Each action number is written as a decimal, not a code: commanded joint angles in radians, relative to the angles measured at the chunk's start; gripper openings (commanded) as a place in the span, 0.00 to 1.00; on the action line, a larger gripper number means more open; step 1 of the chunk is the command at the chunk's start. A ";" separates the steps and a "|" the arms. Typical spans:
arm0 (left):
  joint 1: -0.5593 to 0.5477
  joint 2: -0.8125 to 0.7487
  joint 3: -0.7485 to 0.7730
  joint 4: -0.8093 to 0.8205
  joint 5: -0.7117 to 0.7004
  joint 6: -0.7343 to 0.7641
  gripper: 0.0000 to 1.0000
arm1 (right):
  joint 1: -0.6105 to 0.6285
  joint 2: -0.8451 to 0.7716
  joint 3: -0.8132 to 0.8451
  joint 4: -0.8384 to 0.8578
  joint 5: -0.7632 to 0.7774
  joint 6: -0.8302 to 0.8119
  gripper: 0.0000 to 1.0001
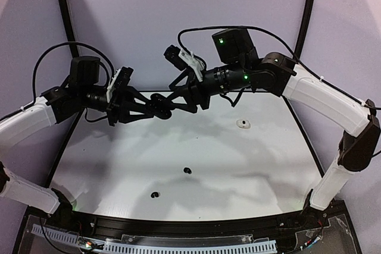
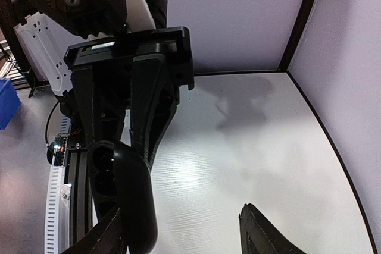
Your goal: Insert the wireless bluetooth earbuds into the charging case
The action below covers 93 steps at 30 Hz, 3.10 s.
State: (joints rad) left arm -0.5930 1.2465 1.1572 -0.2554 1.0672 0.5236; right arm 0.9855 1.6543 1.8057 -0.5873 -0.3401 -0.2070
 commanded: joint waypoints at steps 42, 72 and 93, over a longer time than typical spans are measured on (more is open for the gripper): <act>-0.001 -0.357 -0.856 1.172 -0.561 -0.742 0.01 | -0.112 0.020 -0.529 0.150 0.257 0.476 0.51; 0.000 -0.258 -0.981 1.391 -0.512 -0.705 0.01 | -0.108 0.284 -0.552 0.295 0.080 0.140 0.46; 0.009 -0.278 -0.988 1.394 -0.503 -0.702 0.01 | -0.070 0.319 -0.608 0.376 0.107 0.149 0.42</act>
State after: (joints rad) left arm -0.5919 0.9844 0.1806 1.1080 0.5453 -0.1905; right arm 0.8989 1.9686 1.2118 -0.2470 -0.2314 -0.0677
